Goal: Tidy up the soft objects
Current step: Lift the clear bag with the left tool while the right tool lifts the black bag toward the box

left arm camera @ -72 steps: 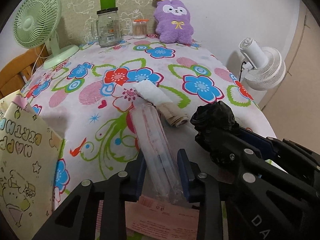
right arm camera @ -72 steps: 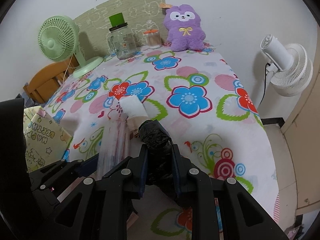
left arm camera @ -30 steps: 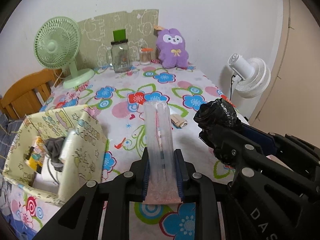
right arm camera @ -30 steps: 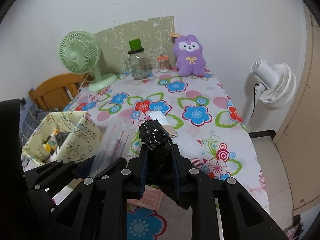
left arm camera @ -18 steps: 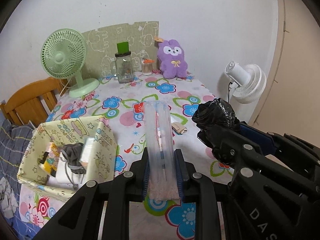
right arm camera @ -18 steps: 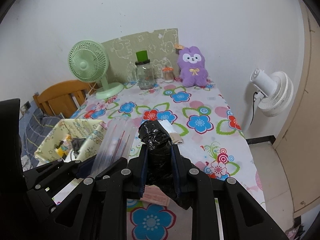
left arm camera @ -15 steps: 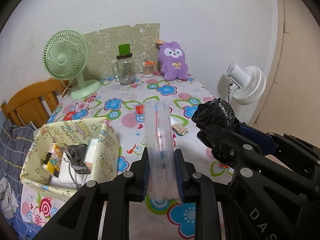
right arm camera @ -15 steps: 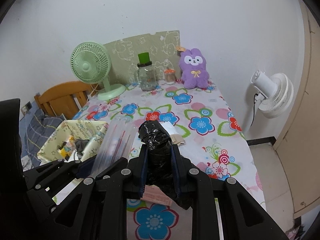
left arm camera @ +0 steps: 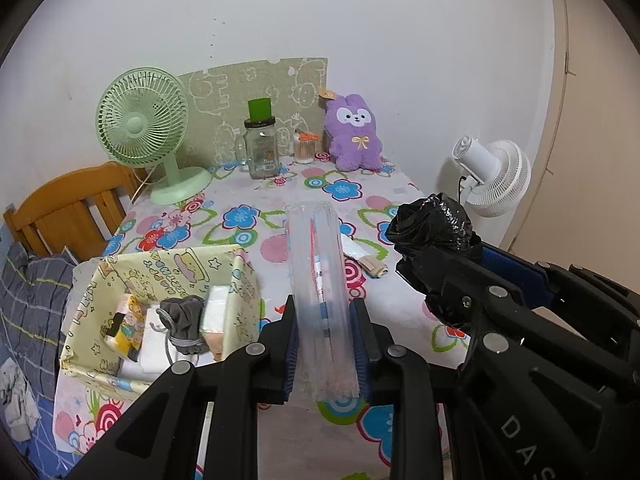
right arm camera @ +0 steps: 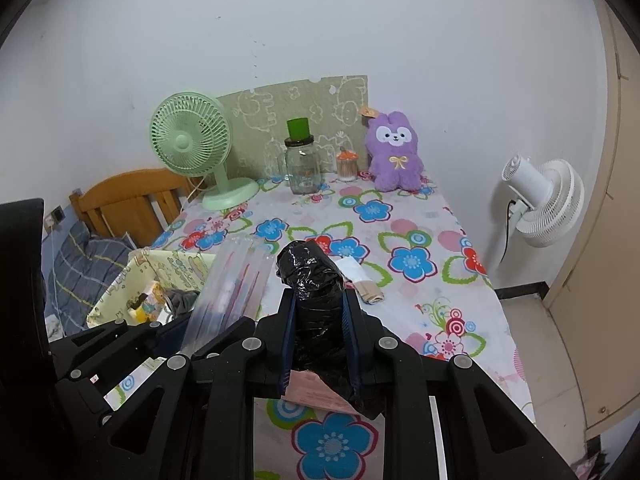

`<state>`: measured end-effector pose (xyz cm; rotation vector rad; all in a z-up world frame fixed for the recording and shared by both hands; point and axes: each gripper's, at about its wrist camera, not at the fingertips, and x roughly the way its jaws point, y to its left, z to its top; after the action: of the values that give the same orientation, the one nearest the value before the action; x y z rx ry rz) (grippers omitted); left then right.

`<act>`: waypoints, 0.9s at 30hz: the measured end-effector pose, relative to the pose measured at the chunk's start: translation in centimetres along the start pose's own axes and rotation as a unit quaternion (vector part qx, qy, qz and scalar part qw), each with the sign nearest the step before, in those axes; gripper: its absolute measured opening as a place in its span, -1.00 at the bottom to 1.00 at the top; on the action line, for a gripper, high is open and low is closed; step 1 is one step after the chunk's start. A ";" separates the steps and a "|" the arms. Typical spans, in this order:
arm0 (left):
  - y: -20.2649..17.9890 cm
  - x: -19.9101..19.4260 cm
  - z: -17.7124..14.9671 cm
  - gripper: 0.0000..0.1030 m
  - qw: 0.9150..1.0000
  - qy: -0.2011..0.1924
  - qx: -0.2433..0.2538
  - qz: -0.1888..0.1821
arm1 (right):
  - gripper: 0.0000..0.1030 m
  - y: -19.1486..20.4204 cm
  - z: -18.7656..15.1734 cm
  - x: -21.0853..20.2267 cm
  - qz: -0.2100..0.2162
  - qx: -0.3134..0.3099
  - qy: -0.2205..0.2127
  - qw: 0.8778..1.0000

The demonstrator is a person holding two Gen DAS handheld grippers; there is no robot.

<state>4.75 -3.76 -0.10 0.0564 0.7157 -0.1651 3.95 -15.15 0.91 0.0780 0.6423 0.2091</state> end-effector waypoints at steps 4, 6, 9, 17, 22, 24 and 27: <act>1.0 -0.2 0.1 -0.53 1.000 -0.004 -0.001 0.003 | -0.51 0.9 0.2 0.2 0.005 -0.002 -0.001 1.000; 1.5 -0.2 0.2 -0.53 1.000 -0.005 -0.001 0.006 | -0.51 1.4 0.4 0.5 0.010 -0.003 0.000 1.000; 2.5 -0.1 0.3 -0.50 1.000 -0.007 -0.002 0.011 | -0.51 2.2 0.5 1.0 0.015 -0.006 0.003 1.000; 5.3 0.1 0.3 -0.49 1.000 -0.009 -0.012 0.023 | -0.51 4.7 1.0 2.7 0.033 -0.020 0.009 0.999; 6.8 0.3 0.2 -0.49 0.999 -0.008 -0.017 0.029 | -0.51 6.1 1.3 3.6 0.042 -0.031 0.014 0.999; 7.5 0.3 0.2 -0.49 0.999 -0.009 -0.018 0.034 | -0.51 6.7 1.4 4.0 0.048 -0.036 0.018 0.998; 8.4 0.5 0.2 -0.49 0.999 -0.007 -0.020 0.039 | -0.51 7.7 1.6 4.7 0.054 -0.042 0.020 0.997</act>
<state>6.67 4.45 -0.38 0.0456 0.7011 -0.0763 7.30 -6.63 0.45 0.0272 0.6682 0.3430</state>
